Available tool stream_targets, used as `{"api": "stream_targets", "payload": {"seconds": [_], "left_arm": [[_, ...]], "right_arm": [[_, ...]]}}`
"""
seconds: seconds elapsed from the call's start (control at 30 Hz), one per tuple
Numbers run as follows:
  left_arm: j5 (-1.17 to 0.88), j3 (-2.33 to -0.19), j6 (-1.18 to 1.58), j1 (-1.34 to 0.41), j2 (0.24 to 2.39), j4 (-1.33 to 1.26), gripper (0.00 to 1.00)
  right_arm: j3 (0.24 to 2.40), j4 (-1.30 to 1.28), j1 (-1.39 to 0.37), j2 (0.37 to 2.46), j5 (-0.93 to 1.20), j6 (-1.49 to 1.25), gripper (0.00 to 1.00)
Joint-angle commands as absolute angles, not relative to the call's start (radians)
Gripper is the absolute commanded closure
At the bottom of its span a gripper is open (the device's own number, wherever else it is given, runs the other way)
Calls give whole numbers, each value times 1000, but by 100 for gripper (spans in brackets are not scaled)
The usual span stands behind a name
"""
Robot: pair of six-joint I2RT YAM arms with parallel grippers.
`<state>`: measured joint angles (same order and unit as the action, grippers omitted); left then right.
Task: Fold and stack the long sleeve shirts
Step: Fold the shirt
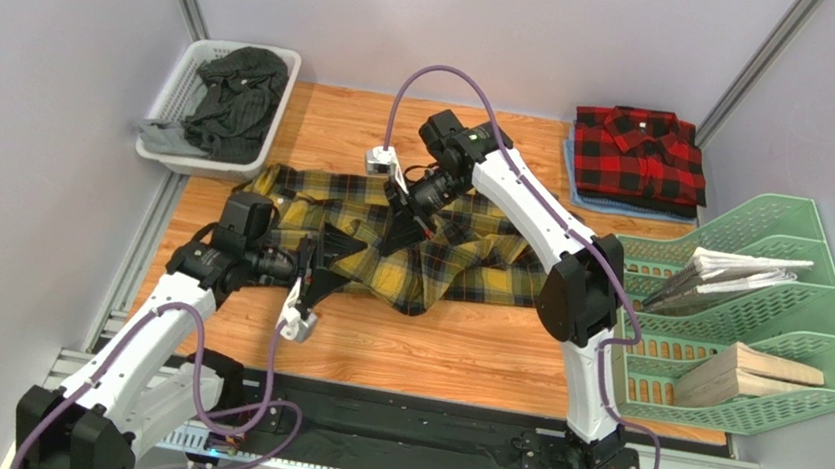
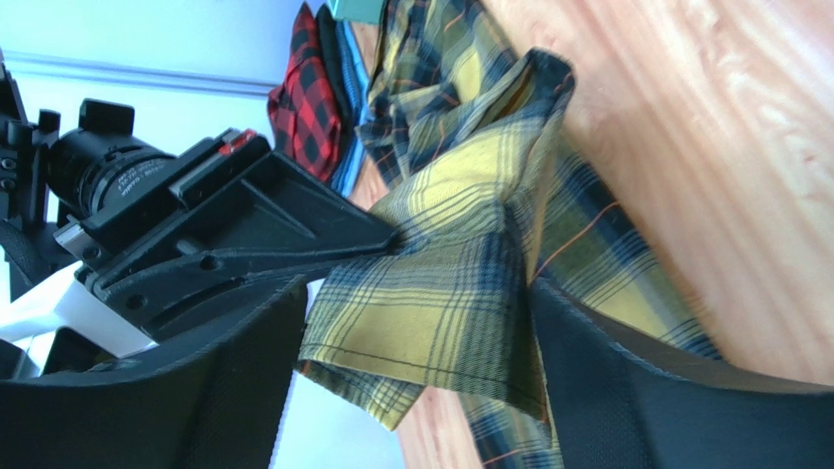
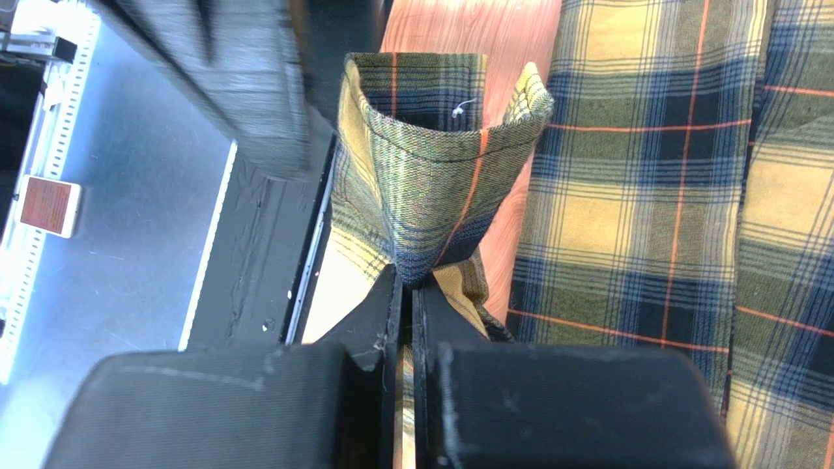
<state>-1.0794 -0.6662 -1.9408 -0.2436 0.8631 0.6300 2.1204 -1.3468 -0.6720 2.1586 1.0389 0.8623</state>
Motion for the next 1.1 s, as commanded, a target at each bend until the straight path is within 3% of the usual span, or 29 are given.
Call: {"api": "stream_targets", "payload": {"seconds": [0.0, 0.03, 0.1, 0.13, 0.17, 0.2, 0.37, 0.47, 0.5, 0.67, 0.8, 0.9, 1.07], "left_arm": [[-1114, -684, -1973, -262, 897, 511, 25], [-1118, -708, -1942, -268, 911, 512, 41], [-1117, -774, -1876, -291, 929, 521, 54], [-1100, -807, -1853, -302, 958, 584, 73], [-1092, -837, -1847, -311, 972, 624, 93], [-1092, -892, -1820, -324, 986, 650, 100], [-1054, -1069, -1395, -362, 1087, 730, 100], [-1019, -1257, -1050, -373, 1216, 874, 100], [-993, -1358, -812, -374, 1257, 923, 100], [-954, -1587, -283, -348, 1583, 1098, 100], [-1061, -1571, 329, -230, 1729, 943, 100], [-1054, -1455, 707, -157, 1671, 657, 100], [-803, -1387, 1030, -158, 1500, 511, 100]], "right_arm": [[2158, -1523, -687, 2148, 1077, 925, 100], [2158, -1529, -693, 2148, 1075, 930, 100], [2163, -1531, -696, 2146, 1066, 933, 98], [2171, -1528, -696, 2146, 1055, 933, 96], [2177, -1528, -696, 2148, 1045, 928, 85], [2184, -1516, -695, 2146, 1029, 920, 76], [2282, -1385, -588, 2152, 850, 666, 31], [2356, -1299, -442, 2134, 844, 503, 18], [2365, -1275, -383, 2125, 841, 479, 17], [2278, -1207, -269, 1979, 770, 436, 17], [2120, -1149, -226, 1876, 721, 436, 18], [2063, -1138, -226, 1815, 701, 445, 19], [1964, -1076, -238, 1749, 732, 411, 22]]}}
